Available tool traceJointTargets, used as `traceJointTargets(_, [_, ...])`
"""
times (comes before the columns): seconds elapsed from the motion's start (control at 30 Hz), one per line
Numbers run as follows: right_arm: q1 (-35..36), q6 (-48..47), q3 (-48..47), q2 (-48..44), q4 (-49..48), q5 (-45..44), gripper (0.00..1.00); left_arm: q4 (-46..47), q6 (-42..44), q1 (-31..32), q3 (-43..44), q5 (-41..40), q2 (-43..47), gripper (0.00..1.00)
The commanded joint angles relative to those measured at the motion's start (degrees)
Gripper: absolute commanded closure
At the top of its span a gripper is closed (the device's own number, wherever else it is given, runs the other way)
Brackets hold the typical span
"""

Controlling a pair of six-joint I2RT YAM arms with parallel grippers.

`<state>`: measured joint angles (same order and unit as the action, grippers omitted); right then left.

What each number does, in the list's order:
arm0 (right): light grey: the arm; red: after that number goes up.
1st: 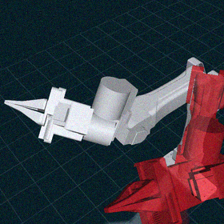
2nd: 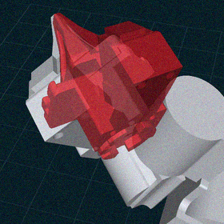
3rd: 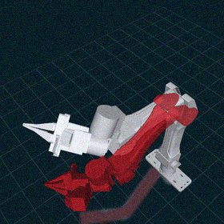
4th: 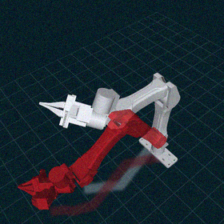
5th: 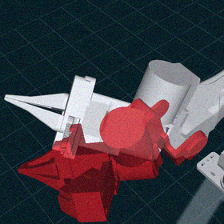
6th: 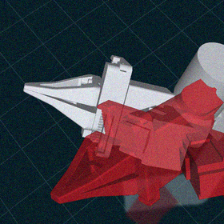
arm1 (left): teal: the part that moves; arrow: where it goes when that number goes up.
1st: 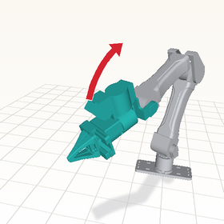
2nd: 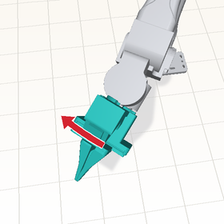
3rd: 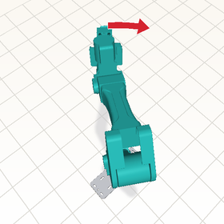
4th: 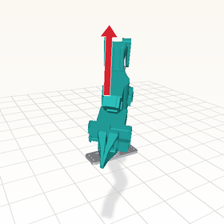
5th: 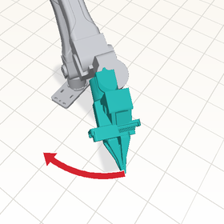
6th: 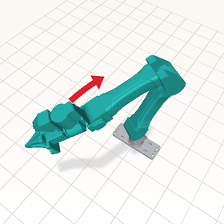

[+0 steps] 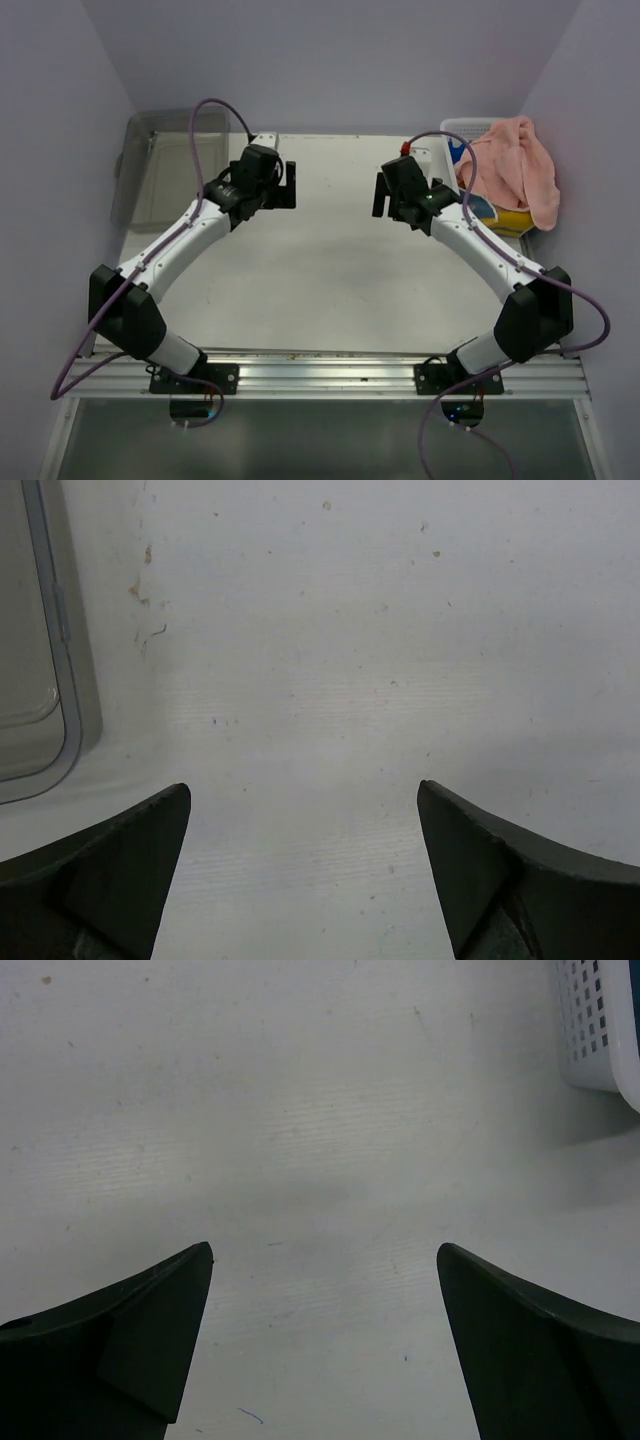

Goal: Roll the towels
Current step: Grab a towel with the right arm

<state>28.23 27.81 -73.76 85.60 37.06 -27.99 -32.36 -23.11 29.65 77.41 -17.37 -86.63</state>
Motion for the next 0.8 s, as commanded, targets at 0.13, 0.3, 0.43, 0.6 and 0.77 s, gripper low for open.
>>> traceJointTargets(0.13, [0.07,4.53,-3.76,2.81,5.03,-5.22,0.01,-1.04,0.35,0.32,3.45,-1.62,-1.87,0.00])
traceJointTargets(0.3, [0.16,4.62,-5.96,3.52,7.50,-8.74,0.01,-4.99,-3.96,0.32,5.21,-7.68,-5.21,0.00])
traceJointTargets(0.43, [-0.19,-1.43,-3.34,0.80,4.62,-16.73,0.01,-6.31,-4.13,0.32,5.74,-6.19,-6.88,0.00])
traceJointTargets(0.6, [-10.45,-10.32,-2.36,-4.47,0.21,-12.02,0.02,-5.26,-4.66,0.32,3.37,-4.70,-6.80,0.00])
traceJointTargets(0.77, [-24.52,-11.21,-9.03,-3.96,0.30,-3.58,0.01,-1.39,-4.04,0.32,0.29,-4.52,-6.09,0.00])
